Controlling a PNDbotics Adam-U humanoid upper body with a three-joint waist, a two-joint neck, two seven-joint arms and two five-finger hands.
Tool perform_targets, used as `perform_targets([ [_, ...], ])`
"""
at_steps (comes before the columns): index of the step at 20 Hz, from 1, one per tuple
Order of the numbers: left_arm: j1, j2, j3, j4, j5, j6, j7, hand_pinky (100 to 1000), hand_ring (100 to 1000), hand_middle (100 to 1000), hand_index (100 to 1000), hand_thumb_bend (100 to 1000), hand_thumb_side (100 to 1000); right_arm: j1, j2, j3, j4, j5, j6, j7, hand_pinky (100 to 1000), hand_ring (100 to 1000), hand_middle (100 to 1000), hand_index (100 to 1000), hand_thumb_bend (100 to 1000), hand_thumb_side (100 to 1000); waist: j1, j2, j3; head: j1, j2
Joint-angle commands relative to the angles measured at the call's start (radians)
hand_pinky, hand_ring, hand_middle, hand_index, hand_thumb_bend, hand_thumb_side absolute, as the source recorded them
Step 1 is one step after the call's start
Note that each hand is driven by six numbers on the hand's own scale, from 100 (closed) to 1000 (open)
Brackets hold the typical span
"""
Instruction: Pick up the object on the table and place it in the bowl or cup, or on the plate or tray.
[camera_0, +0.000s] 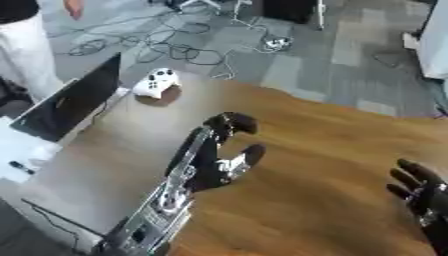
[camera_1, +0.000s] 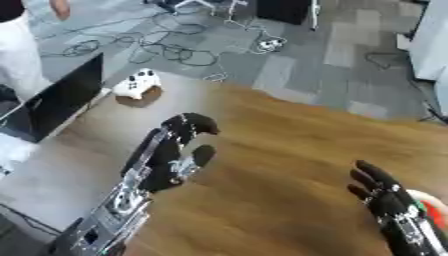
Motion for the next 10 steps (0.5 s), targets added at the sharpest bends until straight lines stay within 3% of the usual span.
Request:
perform_targets([
  [1, 0.004, -0.063, 0.023, 0.027, -0.016, -0.027, 0.031, 859, 692, 613, 712, 535, 463, -0.019, 0.014, -0.007, 0.006, 0.02, -0.001, -0.006, 971, 1000, 1000, 1000, 100, 761, 0.001, -0.003, -0.003, -0.029, -0.008],
  [5, 0.017, -0.114, 0.023, 0.075, -0.037, -0.053, 0.045, 848, 682, 605, 709, 527, 453, -0.034, 0.045, -0.005, 0.023, 0.038, 0.007, -0.009, 965, 1000, 1000, 1000, 100, 747, -0.003, 0.004, -0.004, -0.054, -0.001],
  [10, 0.018, -0.126, 0.011, 0.097, -0.04, -0.064, 0.036, 842, 673, 598, 706, 532, 457, -0.044, 0.059, 0.004, 0.023, 0.039, 0.014, -0.002, 965, 1000, 1000, 1000, 100, 745, -0.009, 0.01, -0.003, -0.072, 0.019],
])
